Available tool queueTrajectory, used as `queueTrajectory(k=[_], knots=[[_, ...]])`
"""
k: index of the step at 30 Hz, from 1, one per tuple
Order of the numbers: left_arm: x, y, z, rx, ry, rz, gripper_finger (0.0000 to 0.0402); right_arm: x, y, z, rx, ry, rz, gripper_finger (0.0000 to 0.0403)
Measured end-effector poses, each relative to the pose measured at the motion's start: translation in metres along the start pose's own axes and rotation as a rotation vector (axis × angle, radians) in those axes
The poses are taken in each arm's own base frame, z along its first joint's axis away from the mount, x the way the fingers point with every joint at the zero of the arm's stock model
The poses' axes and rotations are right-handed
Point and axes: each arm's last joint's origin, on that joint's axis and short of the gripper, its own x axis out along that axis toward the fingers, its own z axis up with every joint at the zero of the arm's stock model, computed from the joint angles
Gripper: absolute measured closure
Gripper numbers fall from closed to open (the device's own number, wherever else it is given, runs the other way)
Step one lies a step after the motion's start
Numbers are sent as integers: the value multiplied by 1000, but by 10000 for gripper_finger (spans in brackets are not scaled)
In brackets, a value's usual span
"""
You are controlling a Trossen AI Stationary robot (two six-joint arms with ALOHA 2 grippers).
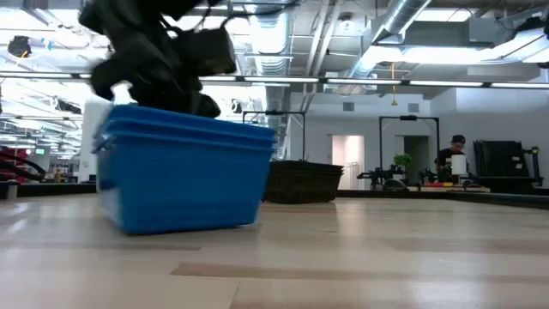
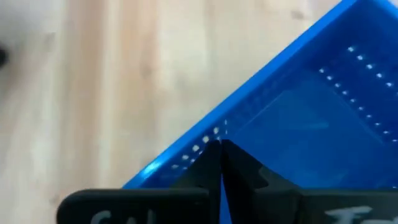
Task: Stack baskets by color
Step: Move the stacked blue bins to the center of the table
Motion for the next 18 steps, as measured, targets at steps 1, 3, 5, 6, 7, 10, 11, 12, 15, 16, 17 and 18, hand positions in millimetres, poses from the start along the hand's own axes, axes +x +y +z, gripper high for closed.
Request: queueTrajectory(k=[1, 3, 5, 6, 7, 10, 11, 12, 15, 16, 17, 18], knots=[[1, 7, 0, -18, 0, 12, 401, 0, 0, 0, -1, -1, -3, 336], [4, 21, -2, -49, 10, 39, 401, 0, 0, 0, -2, -1, -3, 336], [6, 34, -5, -61, 24, 82, 401, 0, 0, 0, -2, -2, -3, 336], [6, 41, -5, -61, 26, 117, 401, 0, 0, 0, -2, -3, -3, 336], [6, 48, -4, -62, 21, 155, 401, 0, 0, 0, -2, -3, -3, 336], [6, 69, -3, -93, 15, 254, 401, 0, 0, 0, -2, -3, -3, 336], [6, 76, -2, -107, 10, 268, 401, 0, 0, 0, -1, -3, -2, 336], [6, 82, -2, -125, 3, 271, 401, 0, 0, 0, -2, -3, -3, 336], [5, 95, 2, -184, -19, 245, 401, 0, 0, 0, -1, -9, -1, 336], [3, 98, 6, -206, -32, 241, 401, 0, 0, 0, -1, -14, 0, 336], [1, 101, 11, -228, -50, 239, 401, 0, 0, 1, -1, -24, 4, 336], [-2, 103, 18, -248, -75, 238, 401, 0, 0, 1, -1, -34, 7, 336]])
